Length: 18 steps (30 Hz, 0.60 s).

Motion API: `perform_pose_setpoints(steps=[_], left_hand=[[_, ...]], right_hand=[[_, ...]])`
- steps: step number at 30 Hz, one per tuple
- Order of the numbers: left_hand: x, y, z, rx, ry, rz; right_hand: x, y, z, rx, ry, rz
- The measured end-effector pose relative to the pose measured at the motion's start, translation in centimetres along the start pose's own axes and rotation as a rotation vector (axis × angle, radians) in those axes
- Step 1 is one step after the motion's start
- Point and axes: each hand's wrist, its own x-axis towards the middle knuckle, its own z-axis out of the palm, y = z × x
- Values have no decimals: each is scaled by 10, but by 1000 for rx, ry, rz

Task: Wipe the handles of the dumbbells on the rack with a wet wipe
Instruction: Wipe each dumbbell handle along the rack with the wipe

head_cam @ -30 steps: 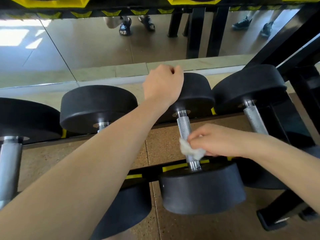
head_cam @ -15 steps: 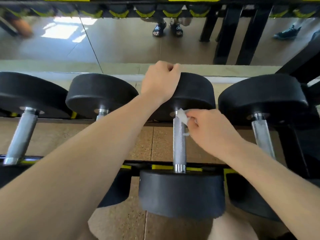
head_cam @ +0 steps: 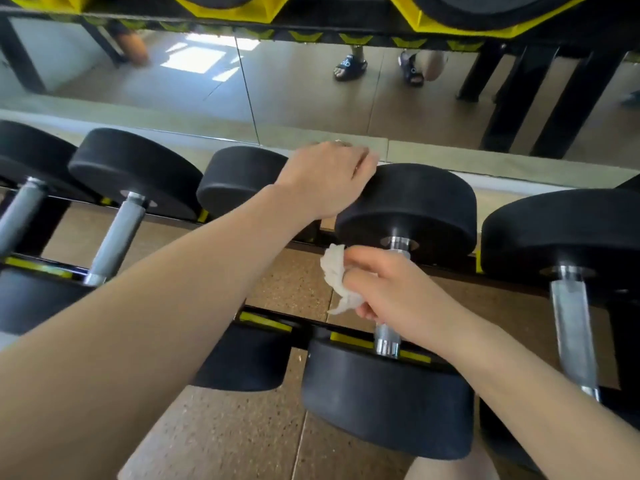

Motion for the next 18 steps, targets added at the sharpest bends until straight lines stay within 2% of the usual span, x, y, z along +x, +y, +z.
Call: perform_pose_setpoints(steps=[2,4,7,9,13,18], left_hand=[[-9,-46,-17,54,49,1],[-15,-84,-29,55,16,-94],[-21,-121,-39,-185,-74,-318],[-21,-135,-39,-338,-88,-376],[-21,-159,-29,-545,-12,-347],[-23,-167,-20,-636,81,-299]], right_hand=[[24,-11,22,-176,45,-129],[40,-19,40,-415,88,-303],[71,-30,71,-786,212,-503],[96,-34,90,-935,281,-531],[136,-34,107,-1160,347,-524],[136,-27,107,-1147,375,-371]])
